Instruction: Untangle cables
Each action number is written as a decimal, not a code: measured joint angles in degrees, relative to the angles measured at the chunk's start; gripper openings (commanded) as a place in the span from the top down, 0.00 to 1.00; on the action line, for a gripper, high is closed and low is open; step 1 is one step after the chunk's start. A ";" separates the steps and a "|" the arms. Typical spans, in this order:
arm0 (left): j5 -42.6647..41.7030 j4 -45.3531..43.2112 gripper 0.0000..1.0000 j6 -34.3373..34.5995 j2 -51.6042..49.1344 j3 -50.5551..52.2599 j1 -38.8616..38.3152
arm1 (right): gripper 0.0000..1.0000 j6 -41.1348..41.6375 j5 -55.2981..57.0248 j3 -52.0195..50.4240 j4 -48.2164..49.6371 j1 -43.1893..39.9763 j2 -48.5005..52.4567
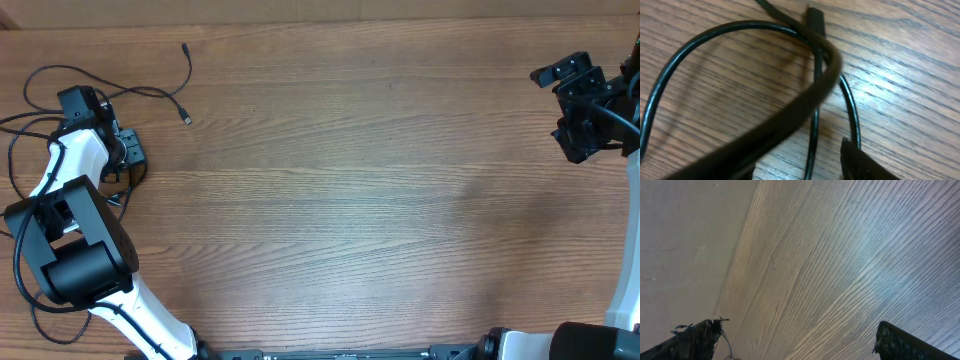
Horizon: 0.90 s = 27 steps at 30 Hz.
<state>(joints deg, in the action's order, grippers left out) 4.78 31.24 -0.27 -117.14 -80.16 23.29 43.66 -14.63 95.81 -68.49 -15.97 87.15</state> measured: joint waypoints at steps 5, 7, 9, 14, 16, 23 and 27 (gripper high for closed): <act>0.39 -0.61 0.50 0.07 -0.02 0.44 0.00 | 0.00 0.00 -0.02 0.00 -0.11 0.00 0.00; 0.42 -0.94 0.52 0.04 -0.02 0.92 0.00 | 0.00 0.00 -0.02 0.00 -0.11 0.00 0.00; 0.44 -1.07 0.55 0.04 -0.04 1.27 0.00 | 0.00 0.02 0.00 0.00 -0.13 0.00 0.00; 0.48 -1.27 0.64 0.04 -0.11 1.42 0.00 | 0.00 0.02 -0.20 0.02 -0.20 0.00 0.00; 0.61 -1.29 0.69 -0.13 -0.15 1.42 0.00 | 0.00 0.02 -0.26 0.00 -0.22 0.00 0.00; 0.63 -1.29 0.71 -0.13 -0.66 1.42 0.07 | 0.00 0.02 -0.63 0.00 -0.39 0.00 0.00; 0.63 -1.31 0.96 -0.07 -1.31 1.44 0.11 | 0.00 0.00 -1.07 0.00 -0.57 0.00 0.00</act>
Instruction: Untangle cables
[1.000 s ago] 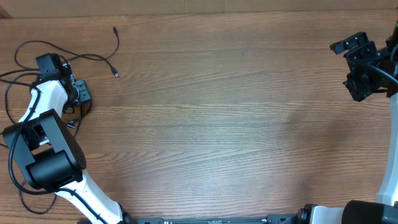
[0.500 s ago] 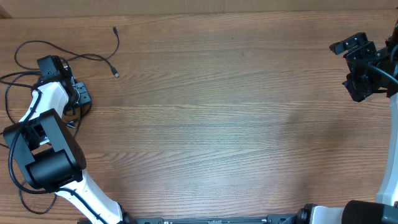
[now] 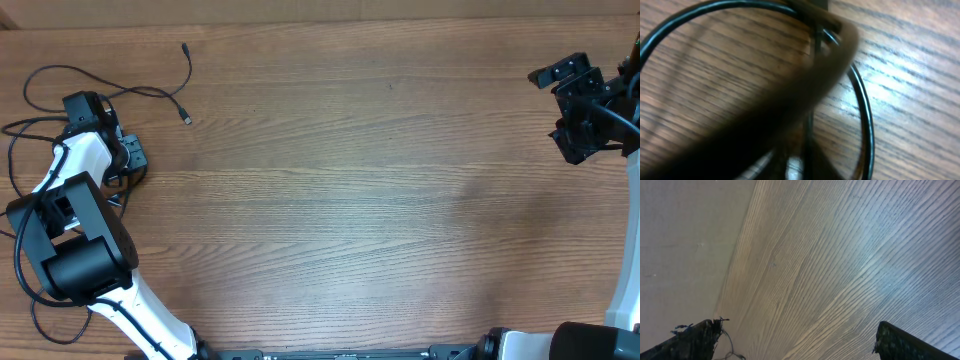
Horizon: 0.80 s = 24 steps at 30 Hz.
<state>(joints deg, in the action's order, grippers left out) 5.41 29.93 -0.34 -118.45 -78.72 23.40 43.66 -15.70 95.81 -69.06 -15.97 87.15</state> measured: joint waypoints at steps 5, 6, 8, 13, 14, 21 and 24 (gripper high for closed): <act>-0.07 0.44 0.96 -0.07 -0.02 -0.02 0.00 | 0.00 0.02 -0.02 0.02 0.04 0.00 0.00; -0.28 0.94 0.96 -0.07 -0.02 -0.17 0.00 | 0.00 0.00 -0.02 0.00 0.02 -0.02 0.00; -1.55 2.60 0.96 -0.04 -0.02 -0.74 0.00 | 0.00 0.02 -0.07 0.00 0.15 0.00 0.00; -5.60 5.42 0.96 -0.04 2.19 -2.14 0.00 | 0.00 0.02 -0.37 0.00 0.98 0.00 0.00; -6.12 5.53 0.96 -0.04 3.54 -2.25 -0.02 | 0.00 0.02 -0.42 0.02 1.01 0.00 0.00; -9.97 6.78 0.96 -0.09 16.17 -3.67 -0.04 | 0.00 -0.02 -0.42 0.00 1.29 -0.02 0.00; -13.51 11.85 0.96 -1.64 21.22 -4.20 -0.04 | 0.00 0.02 -0.44 0.00 1.36 0.00 0.00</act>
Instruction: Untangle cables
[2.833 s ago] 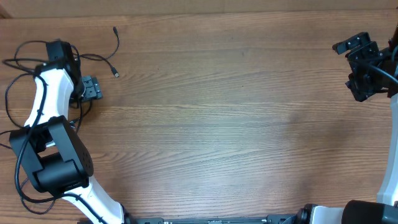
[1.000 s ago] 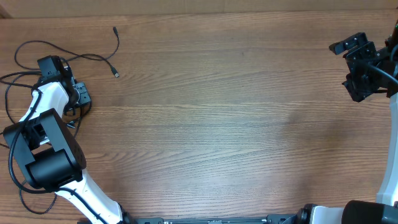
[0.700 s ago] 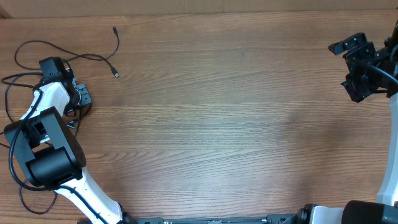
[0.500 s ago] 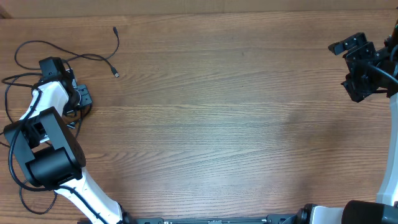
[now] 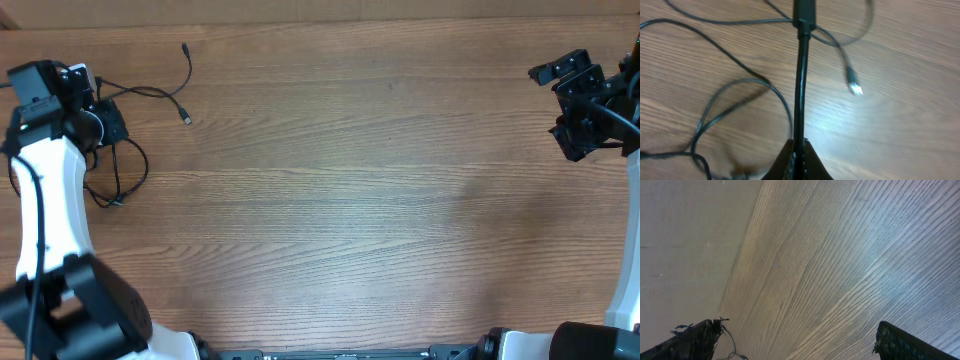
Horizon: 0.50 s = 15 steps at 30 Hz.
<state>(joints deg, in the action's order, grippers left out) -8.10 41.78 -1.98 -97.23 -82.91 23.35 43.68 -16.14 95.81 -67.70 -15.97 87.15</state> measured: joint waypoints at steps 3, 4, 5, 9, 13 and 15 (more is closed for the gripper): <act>-2.27 5.99 0.96 -2.51 2.71 -0.04 0.00 | 0.00 -0.02 0.02 0.00 0.02 0.00 0.00; -2.71 8.04 0.95 -3.34 3.04 -0.04 0.00 | 0.00 -0.02 0.02 0.00 0.00 0.00 0.00; -2.95 9.62 0.96 -4.26 3.06 -0.04 0.00 | 0.00 -0.02 0.02 0.00 0.00 0.00 0.00; -0.52 11.54 0.96 -5.18 3.04 2.14 0.00 | 0.00 -0.04 0.04 0.00 -0.04 0.00 0.00; 9.49 10.67 0.96 0.09 3.04 6.91 0.37 | 0.00 -0.68 0.02 0.02 -0.50 0.00 0.00; 12.76 9.66 0.96 1.68 2.97 8.26 1.09 | 0.00 -1.01 0.04 0.00 -0.50 0.00 0.00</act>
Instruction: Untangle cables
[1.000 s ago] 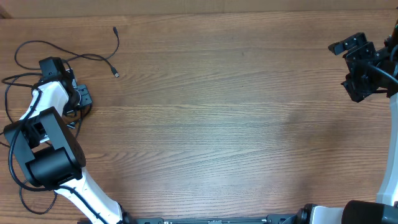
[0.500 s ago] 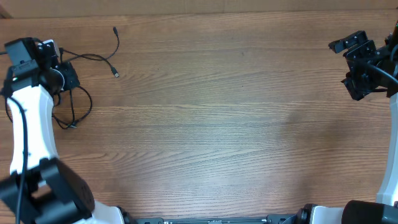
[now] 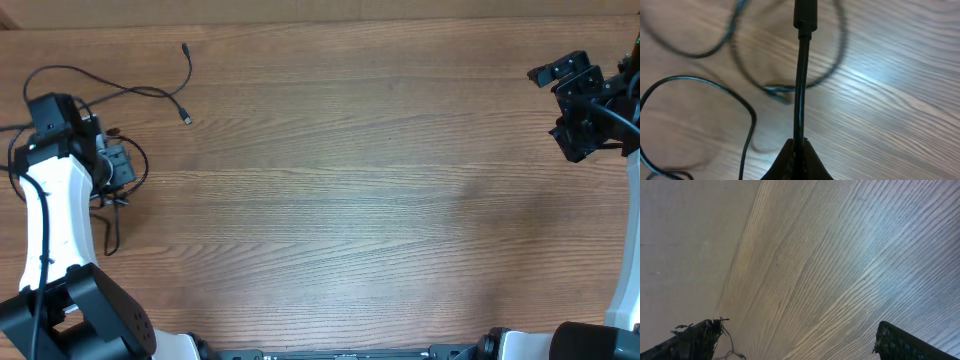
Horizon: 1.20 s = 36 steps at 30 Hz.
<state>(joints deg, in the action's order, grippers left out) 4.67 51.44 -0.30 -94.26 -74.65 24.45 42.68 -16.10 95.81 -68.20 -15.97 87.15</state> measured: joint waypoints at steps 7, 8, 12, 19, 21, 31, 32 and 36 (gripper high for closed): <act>13.20 -1.31 0.96 8.81 0.00 2.62 1.92 | 0.00 -0.50 0.00 0.02 0.09 0.00 0.00; 14.93 -0.94 0.96 11.61 0.00 2.89 2.51 | 0.00 -0.55 -0.02 0.00 0.09 0.00 0.00; 16.63 -1.68 0.96 18.97 0.00 3.06 7.37 | 0.00 -0.59 -0.02 0.02 0.07 0.00 0.00; 10.82 -6.56 0.96 22.25 0.00 3.08 15.89 | 0.00 -0.72 -0.02 0.00 0.13 0.00 0.00; 7.58 -8.83 0.96 21.07 0.00 3.08 17.31 | 0.00 -0.70 -0.02 0.00 0.37 0.00 0.00; -1.14 -14.56 0.96 19.15 -0.07 3.08 18.08 | 0.00 -0.70 -0.02 0.00 0.72 0.00 0.00; -1.40 -15.30 0.96 19.15 -0.24 3.08 18.08 | 0.00 -0.70 -0.04 0.02 0.72 0.00 0.00; -4.59 -19.85 0.96 18.21 -1.64 3.08 18.08 | 0.00 -0.72 -0.02 0.00 0.70 0.00 0.00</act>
<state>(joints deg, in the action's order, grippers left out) 0.08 31.59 17.91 -95.90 -71.57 42.52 41.95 -16.12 95.81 -67.51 -15.97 87.15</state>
